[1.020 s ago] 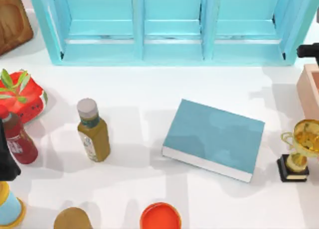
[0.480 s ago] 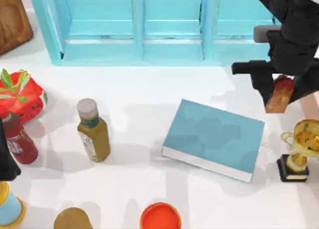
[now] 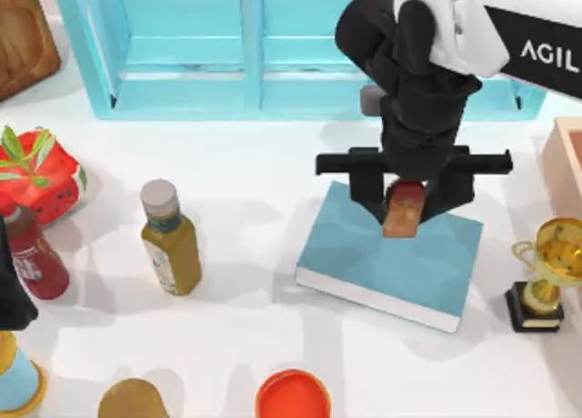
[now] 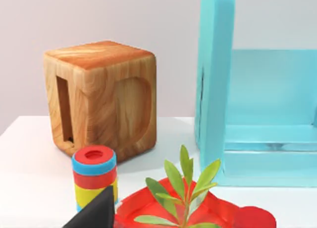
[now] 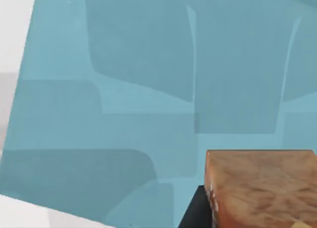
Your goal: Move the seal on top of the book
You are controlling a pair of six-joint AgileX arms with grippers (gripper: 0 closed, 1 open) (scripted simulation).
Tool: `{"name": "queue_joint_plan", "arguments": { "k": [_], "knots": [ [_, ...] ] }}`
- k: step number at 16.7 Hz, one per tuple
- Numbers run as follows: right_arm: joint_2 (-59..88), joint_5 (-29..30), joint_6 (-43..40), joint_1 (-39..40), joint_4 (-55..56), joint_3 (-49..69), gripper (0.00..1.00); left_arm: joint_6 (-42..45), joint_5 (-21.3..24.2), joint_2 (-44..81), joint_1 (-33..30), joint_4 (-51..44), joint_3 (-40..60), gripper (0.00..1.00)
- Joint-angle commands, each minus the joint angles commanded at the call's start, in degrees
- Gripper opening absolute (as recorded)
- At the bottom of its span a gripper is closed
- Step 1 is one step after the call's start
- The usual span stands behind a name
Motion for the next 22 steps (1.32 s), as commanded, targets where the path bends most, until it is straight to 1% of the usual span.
{"name": "queue_joint_plan", "arguments": {
  "k": [10,22],
  "knots": [
    [-0.16,0.0,-0.01,-0.01,-1.06,0.9,0.0,0.0,0.0,0.0,0.0,0.0,0.0,1.0],
    [-0.16,0.0,-0.01,-0.01,-1.06,0.9,0.9,0.0,0.0,0.0,0.0,0.0,0.0,1.0]
  ]
}}
